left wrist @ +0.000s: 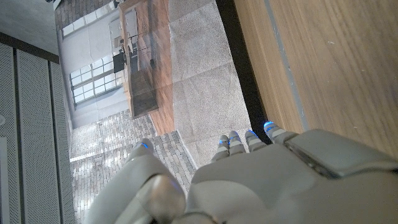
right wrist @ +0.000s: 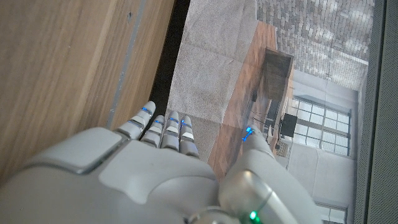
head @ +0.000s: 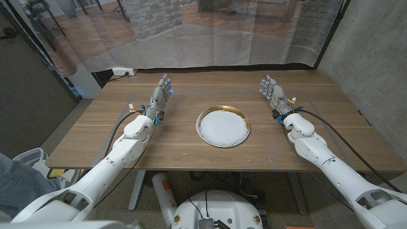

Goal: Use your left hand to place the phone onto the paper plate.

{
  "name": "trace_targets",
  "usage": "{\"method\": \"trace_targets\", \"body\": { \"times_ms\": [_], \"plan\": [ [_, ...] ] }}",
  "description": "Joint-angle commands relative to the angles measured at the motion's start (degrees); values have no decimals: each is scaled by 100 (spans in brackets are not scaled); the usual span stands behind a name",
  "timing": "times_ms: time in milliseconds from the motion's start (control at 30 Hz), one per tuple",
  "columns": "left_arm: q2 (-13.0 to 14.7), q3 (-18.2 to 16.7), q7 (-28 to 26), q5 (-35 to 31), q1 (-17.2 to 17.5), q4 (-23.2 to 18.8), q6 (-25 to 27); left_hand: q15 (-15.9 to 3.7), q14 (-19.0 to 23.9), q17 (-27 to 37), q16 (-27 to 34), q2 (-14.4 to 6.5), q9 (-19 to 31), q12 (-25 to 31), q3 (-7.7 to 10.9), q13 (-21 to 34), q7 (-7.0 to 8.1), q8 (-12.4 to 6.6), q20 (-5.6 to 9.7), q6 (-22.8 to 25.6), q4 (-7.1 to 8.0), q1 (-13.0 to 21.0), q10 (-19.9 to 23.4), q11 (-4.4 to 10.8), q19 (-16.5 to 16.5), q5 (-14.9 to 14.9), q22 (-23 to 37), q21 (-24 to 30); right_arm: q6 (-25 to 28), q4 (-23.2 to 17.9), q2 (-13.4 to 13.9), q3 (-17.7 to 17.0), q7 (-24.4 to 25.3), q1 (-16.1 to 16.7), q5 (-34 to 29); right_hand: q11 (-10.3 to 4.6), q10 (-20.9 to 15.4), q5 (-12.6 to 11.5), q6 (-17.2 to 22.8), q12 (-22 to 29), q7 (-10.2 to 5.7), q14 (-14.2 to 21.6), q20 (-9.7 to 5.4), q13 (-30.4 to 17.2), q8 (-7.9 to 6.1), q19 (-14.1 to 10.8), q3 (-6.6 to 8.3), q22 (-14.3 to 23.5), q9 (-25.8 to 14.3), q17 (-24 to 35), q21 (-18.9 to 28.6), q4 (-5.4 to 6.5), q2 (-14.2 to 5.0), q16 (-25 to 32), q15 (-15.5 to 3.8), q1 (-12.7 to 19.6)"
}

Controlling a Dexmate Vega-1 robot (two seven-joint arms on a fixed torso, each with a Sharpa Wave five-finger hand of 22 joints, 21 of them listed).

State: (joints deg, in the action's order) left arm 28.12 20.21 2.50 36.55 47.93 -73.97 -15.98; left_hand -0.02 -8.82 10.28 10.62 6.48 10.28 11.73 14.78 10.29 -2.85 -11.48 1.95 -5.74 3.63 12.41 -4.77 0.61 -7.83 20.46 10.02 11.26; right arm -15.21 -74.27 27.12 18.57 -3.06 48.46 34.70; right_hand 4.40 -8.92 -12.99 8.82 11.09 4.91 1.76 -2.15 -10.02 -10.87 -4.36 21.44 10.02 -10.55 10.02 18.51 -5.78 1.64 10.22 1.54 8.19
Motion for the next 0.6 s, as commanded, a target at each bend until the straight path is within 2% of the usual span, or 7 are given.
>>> {"method": "trace_targets", "body": {
  "times_ms": [33,167,333,600],
  "plan": [
    [-214,-278,240,-267,11,59,99,2,-43,14,21,-8,23,37,28,30,-1,-29,320,-32,-3,53,-34,-1,-47,25,23,40,281,-74,-598,-761,-339,214,-643,-1,-60,-30,47,39,5,31,-169,-24,-20,-54,31,8,-14,27,17,-13,-10,41,28,60],
    [-241,-344,365,-295,35,26,205,4,-35,15,23,-13,24,35,24,31,-1,-27,320,-27,-3,56,-35,4,-46,25,24,39,345,-176,-694,-933,-432,307,-795,-8,-62,-28,50,40,4,35,-168,-24,-21,-58,29,8,-14,26,8,-18,-14,42,35,66],
    [-298,-449,273,-401,108,-48,217,4,-29,15,24,-21,24,33,21,31,5,-23,308,-29,-2,59,-32,-9,-51,25,24,36,373,-253,-815,-1090,-448,385,-925,-6,-72,-24,52,45,-1,39,-165,-25,-22,-62,24,9,-15,26,-4,-22,-17,43,35,69],
    [-293,-569,280,-477,258,-213,248,8,-31,16,21,-37,24,32,17,32,1,-19,305,-24,0,66,-23,-3,-65,24,25,29,445,-301,-902,-1194,-542,403,-1053,-9,-71,-18,55,46,-10,35,-157,-26,-23,-67,16,10,-16,29,-26,-22,-32,44,36,69]
  ]
}}
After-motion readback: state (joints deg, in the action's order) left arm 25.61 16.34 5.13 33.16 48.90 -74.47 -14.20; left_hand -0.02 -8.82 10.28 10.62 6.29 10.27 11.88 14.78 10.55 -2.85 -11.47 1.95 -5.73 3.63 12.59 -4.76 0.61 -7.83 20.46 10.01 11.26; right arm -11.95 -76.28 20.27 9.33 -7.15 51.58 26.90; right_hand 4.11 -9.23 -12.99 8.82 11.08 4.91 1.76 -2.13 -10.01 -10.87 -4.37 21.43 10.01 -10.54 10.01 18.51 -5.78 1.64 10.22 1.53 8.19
